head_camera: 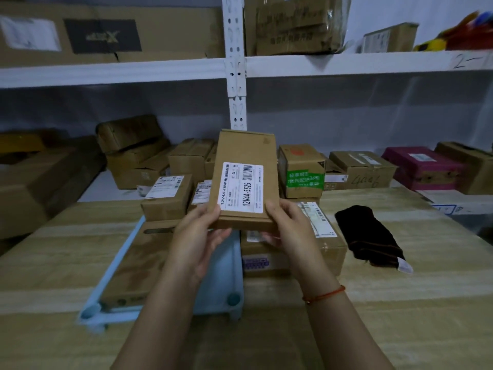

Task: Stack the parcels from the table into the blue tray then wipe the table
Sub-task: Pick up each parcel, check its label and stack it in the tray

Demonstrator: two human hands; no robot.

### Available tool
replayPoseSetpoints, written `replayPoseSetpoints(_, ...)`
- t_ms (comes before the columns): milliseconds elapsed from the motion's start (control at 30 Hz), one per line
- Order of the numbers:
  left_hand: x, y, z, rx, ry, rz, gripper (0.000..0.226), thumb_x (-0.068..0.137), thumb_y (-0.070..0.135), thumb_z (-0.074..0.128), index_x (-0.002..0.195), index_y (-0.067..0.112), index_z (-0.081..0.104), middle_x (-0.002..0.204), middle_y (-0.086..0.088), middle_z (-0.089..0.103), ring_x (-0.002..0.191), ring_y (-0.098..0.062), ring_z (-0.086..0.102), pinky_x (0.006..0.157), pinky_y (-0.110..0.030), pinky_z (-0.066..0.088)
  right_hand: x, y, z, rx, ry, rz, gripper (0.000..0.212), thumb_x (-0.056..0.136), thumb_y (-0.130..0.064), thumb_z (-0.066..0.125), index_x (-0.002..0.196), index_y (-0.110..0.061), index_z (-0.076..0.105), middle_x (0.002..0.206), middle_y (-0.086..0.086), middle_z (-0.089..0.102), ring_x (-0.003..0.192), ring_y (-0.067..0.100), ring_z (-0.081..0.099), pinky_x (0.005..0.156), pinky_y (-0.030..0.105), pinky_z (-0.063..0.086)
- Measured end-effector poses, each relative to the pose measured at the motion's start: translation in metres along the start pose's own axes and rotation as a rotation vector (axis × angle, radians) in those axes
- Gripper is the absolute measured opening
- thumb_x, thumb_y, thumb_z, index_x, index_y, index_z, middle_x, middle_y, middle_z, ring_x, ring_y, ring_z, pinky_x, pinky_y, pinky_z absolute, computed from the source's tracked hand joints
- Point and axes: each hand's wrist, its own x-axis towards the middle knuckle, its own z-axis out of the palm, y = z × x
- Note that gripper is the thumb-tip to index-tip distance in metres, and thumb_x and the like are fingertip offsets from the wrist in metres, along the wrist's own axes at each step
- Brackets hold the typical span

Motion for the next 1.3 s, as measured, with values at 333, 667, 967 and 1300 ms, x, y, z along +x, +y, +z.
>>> replayPoseSetpoints(333,-0.040,-0.005,-0.041,0.122,0.025,0.062,0.036,0.095,-0.003,0.048,0.124,0.014,0.060,0.102,-0.001,0.074,0.102,-0.013,0.065,0.088,-0.030,0.052,-0.038,0.014,0.017,0.086,-0.129,-0.023,0.030,0.095,-0.017,0.061,0.123,-0.025,0.057,0.081,-0.012,0.076,0.080,0.000,0.072,0.062,0.019,0.056)
replayPoseSetpoints(667,-0.042,-0.017,-0.051,0.474,0.095,0.264,0.047,0.091,0.007,0.060,0.134,0.024,0.052,0.118,0.011,0.066,0.112,-0.008,0.060,0.094,-0.035,0.050,-0.052,0.020,0.025,0.026,-0.121,-0.083,0.031,0.092,-0.020,0.065,0.116,-0.035,0.054,0.094,-0.001,0.077,0.090,0.013,0.074,0.077,0.035,0.060)
replayPoseSetpoints(967,-0.048,-0.018,-0.027,0.427,-0.051,0.170,0.026,0.083,0.049,0.064,0.105,0.037,0.057,0.100,0.019,0.067,0.086,0.006,0.064,0.067,-0.017,0.047,-0.070,0.015,0.038,-0.370,0.083,-0.328,0.036,0.074,-0.037,0.077,0.105,-0.036,0.059,0.094,-0.016,0.066,0.086,0.003,0.066,0.075,0.035,0.060)
replayPoseSetpoints(1300,-0.037,-0.019,-0.034,-0.094,-0.269,-0.026,0.056,0.080,0.044,0.061,0.128,0.016,0.059,0.120,-0.018,0.067,0.103,-0.031,0.068,0.081,-0.044,0.054,-0.081,0.020,0.048,-0.396,-0.162,-0.456,0.065,0.069,-0.056,0.058,0.129,-0.032,0.050,0.122,-0.012,0.050,0.104,-0.001,0.057,0.079,0.020,0.055)
